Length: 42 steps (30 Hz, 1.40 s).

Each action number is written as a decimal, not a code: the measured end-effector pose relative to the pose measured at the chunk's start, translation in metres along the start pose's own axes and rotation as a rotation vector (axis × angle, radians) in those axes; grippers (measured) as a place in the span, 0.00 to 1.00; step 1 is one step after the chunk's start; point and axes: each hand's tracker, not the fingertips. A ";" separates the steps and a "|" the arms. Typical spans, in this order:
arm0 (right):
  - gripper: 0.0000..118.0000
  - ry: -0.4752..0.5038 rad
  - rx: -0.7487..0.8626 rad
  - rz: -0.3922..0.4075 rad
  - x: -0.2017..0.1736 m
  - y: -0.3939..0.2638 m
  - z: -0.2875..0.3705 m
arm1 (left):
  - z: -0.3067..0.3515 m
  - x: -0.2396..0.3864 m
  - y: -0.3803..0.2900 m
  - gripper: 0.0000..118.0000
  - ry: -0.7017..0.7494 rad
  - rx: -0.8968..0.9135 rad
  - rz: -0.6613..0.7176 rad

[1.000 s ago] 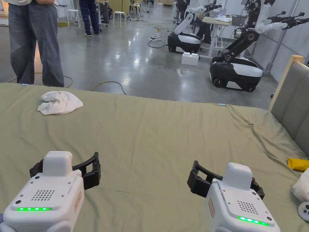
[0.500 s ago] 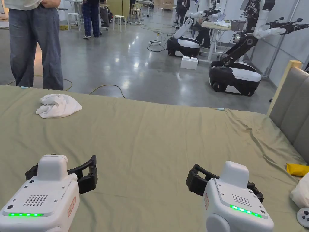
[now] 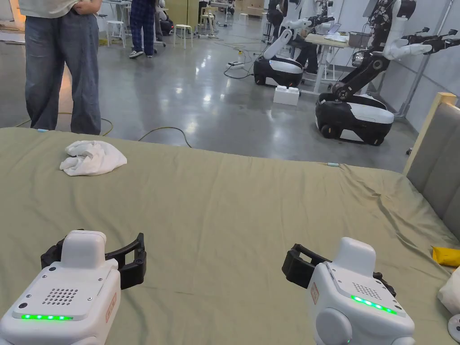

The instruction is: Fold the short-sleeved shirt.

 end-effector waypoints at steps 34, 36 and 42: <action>1.00 0.015 -0.055 0.210 -0.019 -0.015 0.004 | 0.001 -0.001 -0.004 0.81 -0.093 -0.009 -0.004; 1.00 0.055 -0.068 0.196 -0.019 -0.016 0.002 | 0.001 0.000 -0.004 0.81 -0.100 -0.010 0.001; 0.96 0.091 0.018 0.205 -0.017 -0.017 0.004 | 0.002 -0.001 -0.001 0.81 -0.106 -0.006 -0.004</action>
